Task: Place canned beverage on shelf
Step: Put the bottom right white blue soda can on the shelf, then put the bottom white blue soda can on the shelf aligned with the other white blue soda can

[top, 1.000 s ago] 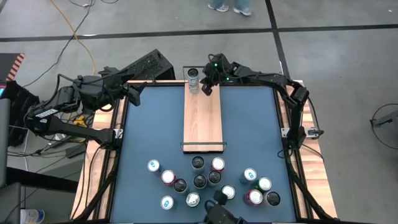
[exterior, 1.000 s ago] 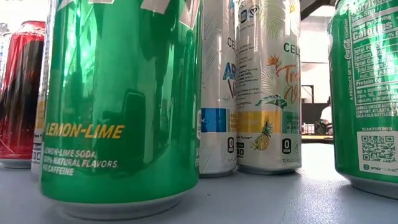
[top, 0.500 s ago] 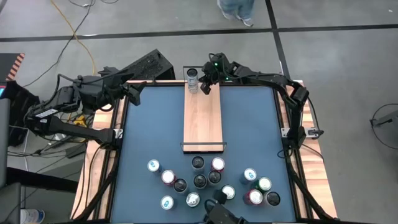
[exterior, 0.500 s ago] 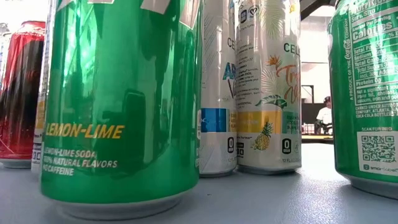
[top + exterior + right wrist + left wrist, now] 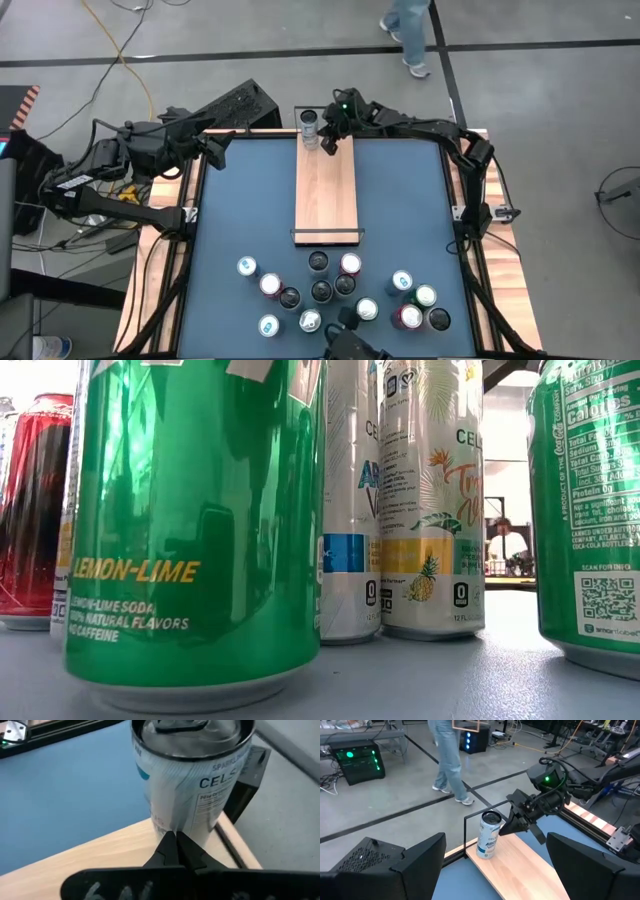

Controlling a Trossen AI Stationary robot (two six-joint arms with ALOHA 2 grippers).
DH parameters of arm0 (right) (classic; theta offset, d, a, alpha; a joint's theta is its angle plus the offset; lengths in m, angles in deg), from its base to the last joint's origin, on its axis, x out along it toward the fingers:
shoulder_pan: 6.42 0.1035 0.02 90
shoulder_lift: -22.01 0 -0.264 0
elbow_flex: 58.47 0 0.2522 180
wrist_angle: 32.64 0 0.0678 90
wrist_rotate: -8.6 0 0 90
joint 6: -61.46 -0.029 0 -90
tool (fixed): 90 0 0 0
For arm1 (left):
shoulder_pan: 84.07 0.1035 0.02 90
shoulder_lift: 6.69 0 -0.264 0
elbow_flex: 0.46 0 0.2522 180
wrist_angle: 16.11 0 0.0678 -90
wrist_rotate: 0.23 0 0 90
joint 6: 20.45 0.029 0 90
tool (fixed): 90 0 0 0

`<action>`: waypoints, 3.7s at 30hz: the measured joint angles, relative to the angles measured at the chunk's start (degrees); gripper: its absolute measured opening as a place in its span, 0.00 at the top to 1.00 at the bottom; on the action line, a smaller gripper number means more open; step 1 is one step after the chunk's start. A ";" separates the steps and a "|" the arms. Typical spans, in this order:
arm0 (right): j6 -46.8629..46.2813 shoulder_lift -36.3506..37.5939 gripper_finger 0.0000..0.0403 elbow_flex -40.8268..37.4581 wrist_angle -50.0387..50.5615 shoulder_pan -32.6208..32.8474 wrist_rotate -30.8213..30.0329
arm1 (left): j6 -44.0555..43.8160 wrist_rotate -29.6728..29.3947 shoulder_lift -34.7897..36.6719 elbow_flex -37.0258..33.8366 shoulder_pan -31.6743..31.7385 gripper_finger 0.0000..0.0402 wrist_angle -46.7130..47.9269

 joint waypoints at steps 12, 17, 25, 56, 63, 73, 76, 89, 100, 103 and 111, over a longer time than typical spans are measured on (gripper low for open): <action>0.87 0.00 1.00 0.00 -2.25 -1.48 0.12 | 0.07 -0.17 0.00 0.00 -0.01 0.17 0.00; 0.92 0.00 1.00 0.00 -3.26 -1.66 0.12 | 0.07 -0.17 0.01 0.00 0.00 0.17 0.00; 0.72 0.21 1.00 0.00 -3.08 -1.62 -0.15 | -0.17 -0.20 0.00 0.00 0.00 0.17 0.00; -24.83 26.99 0.98 23.43 78.59 24.70 -6.48 | 3.53 6.62 0.00 -0.02 0.00 0.17 0.23; -42.70 29.98 0.76 18.97 78.53 40.76 -5.06 | 4.98 9.28 0.00 -0.02 0.00 0.17 0.24; -63.21 28.18 0.43 13.77 79.61 57.83 -4.37 | 5.10 14.58 0.00 -0.02 0.00 0.17 0.22; -69.27 28.06 0.41 13.75 78.89 62.41 -3.98 | 6.24 15.46 0.00 -0.02 0.00 0.17 0.21; -70.96 26.97 0.44 13.77 62.48 71.61 -14.02 | 3.99 26.89 -1.73 -0.04 -0.02 0.17 1.72; -53.39 18.74 0.44 13.81 65.46 67.07 -16.53 | -8.93 34.51 -2.64 -0.04 -2.59 0.17 1.62; -49.41 15.92 0.44 13.79 64.81 66.43 -16.54 | -10.60 34.47 -2.64 -0.04 -4.67 0.17 1.62; -39.78 9.90 0.44 13.79 53.83 65.55 -16.54 | -13.98 33.61 -2.64 -0.04 -10.35 0.17 1.57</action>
